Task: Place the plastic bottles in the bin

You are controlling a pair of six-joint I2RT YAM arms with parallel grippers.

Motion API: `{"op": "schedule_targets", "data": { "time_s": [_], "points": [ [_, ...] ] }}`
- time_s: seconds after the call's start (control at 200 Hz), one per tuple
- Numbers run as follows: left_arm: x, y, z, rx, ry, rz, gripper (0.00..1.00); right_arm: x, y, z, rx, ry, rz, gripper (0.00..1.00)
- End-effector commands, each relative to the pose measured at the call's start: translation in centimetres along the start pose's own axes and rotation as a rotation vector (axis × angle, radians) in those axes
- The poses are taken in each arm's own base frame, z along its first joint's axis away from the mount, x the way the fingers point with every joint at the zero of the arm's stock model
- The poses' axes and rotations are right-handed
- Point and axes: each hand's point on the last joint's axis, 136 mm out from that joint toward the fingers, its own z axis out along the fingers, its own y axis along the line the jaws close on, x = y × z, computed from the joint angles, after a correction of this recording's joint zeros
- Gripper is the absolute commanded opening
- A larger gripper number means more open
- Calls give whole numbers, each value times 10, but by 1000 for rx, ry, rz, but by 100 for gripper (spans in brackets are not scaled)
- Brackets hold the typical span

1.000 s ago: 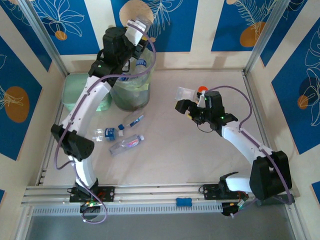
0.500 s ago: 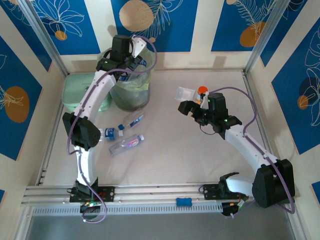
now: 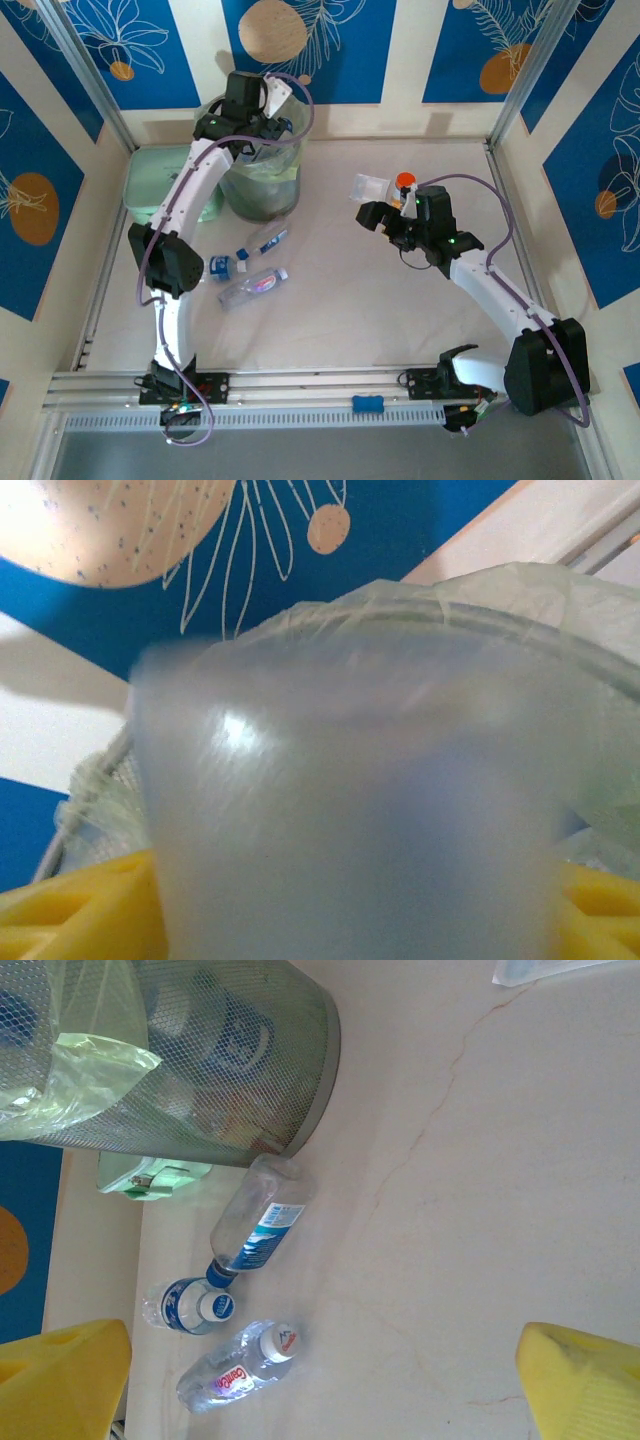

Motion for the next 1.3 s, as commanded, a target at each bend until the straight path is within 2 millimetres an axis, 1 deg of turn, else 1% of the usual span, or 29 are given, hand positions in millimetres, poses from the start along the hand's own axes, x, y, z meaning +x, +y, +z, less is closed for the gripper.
{"op": "schedule_targets", "data": {
  "time_s": [0.0, 0.06, 0.185, 0.345, 0.395, 0.46, 0.51, 0.56, 0.64, 0.765, 0.86, 1.06, 1.175, 1.291],
  "points": [
    [-17, 24, -25, -49, -47, -46, 86, 1, 0, 0, -3, 1, -12, 99],
    [-23, 28, -34, -52, -67, -63, 89, 1, 1, 1, -8, 6, -9, 99],
    [-36, 35, -57, -52, -118, -116, 93, 0, 3, 6, -16, 14, -11, 99],
    [-50, 39, -88, -27, -182, -224, 96, 0, 5, 14, -24, 32, -10, 99],
    [-50, 39, -95, -18, -197, -265, 97, -1, 6, 16, -28, 36, -11, 99],
    [-51, 37, -111, -1, -237, -331, 98, -2, 7, 20, -33, 43, -10, 99],
    [-47, 32, -119, 22, -265, -375, 99, -2, 8, 23, -37, 50, -11, 99],
    [-46, 29, -133, 41, -312, -419, 100, -2, 8, 25, -39, 56, -11, 99],
    [-35, 23, -152, 59, -360, -490, 100, -2, 7, 30, -38, 69, -11, 99],
    [0, 8, -170, 78, -381, -600, 100, -1, 6, 38, -42, 84, -1, 99],
    [34, -11, -176, 114, -349, -677, 100, -1, 7, 45, -54, 98, 10, 99],
    [115, -57, -176, 177, -219, -823, 100, 3, 14, 61, -59, 139, 15, 99],
    [160, -81, -172, 186, -137, -883, 100, 5, 19, 66, -51, 146, 6, 99],
    [205, -103, -167, 181, -15, -923, 100, 8, 22, 68, -48, 148, 11, 99]
  ]
}}
